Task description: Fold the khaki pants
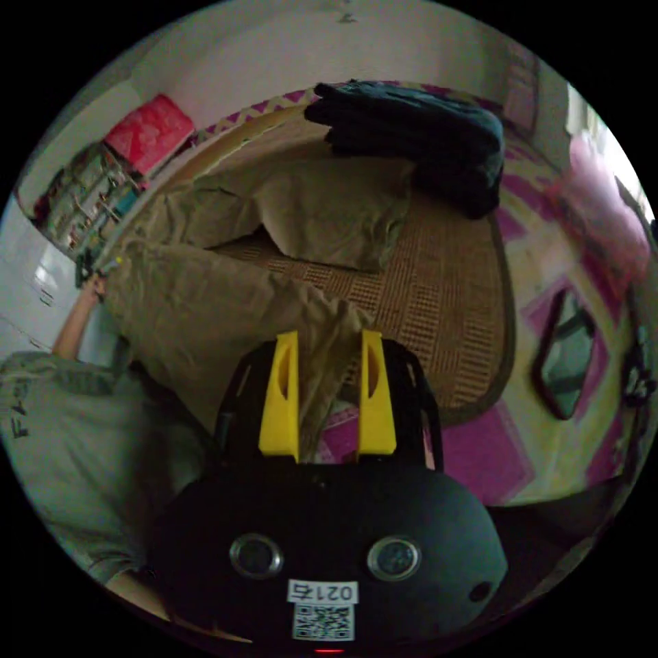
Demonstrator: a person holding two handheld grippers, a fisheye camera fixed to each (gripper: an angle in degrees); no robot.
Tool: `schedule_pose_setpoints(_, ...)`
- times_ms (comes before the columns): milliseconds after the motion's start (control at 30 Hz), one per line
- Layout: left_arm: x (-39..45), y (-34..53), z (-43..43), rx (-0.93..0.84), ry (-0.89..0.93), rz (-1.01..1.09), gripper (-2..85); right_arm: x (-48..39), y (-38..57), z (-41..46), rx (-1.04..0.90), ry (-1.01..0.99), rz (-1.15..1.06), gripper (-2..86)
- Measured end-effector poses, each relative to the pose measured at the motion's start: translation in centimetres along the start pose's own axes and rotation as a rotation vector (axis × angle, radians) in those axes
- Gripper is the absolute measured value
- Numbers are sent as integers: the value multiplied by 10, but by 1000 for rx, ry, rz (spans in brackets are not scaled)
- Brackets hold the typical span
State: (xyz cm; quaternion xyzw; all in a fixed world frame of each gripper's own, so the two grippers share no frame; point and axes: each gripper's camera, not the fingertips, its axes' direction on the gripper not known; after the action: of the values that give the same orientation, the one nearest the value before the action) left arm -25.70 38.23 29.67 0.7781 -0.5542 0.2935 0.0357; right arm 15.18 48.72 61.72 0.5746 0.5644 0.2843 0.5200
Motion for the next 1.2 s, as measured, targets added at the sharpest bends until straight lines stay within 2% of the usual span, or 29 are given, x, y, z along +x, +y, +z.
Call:
schedule_pose_setpoints(100,17,12,-10,14,-78,61,-10,6,8,5,64,-33,42,17)
schedule_pose_setpoints(200,28,25,-21,28,-130,83,-10,6,0,6,84,-10,30,-1)
schedule_pose_setpoints(300,29,41,-35,45,-111,49,-10,4,-11,0,130,22,18,-3)
schedule_pose_setpoints(400,33,60,-49,74,-112,40,-10,-1,-17,24,23,112,-23,3)
schedule_pose_setpoints(433,37,67,-53,84,-128,52,-10,-3,-14,24,46,125,-24,6)
schedule_pose_setpoints(633,40,87,-74,101,-113,49,-10,-8,7,19,42,126,22,52)
schedule_pose_setpoints(800,40,97,-88,91,-89,37,-10,-29,1,-7,249,169,-81,33)
schedule_pose_setpoints(967,45,112,-102,109,-98,40,-10,-44,-50,48,112,229,-199,-1)
schedule_pose_setpoints(1033,47,118,-109,110,-101,47,-10,-45,-62,80,-15,330,-238,-5)
schedule_pose_setpoints(1067,47,120,-111,110,-102,49,-10,-43,-60,77,16,354,-235,-5)
schedule_pose_setpoints(1100,48,123,-114,110,-100,52,-10,-35,-62,80,-62,470,-195,-6)
schedule_pose_setpoints(1167,47,128,-119,112,-91,48,-10,-21,-59,73,-49,461,-164,-6)
schedule_pose_setpoints(1200,46,131,-123,117,-86,44,-10,-10,-57,66,-34,374,-103,-6)
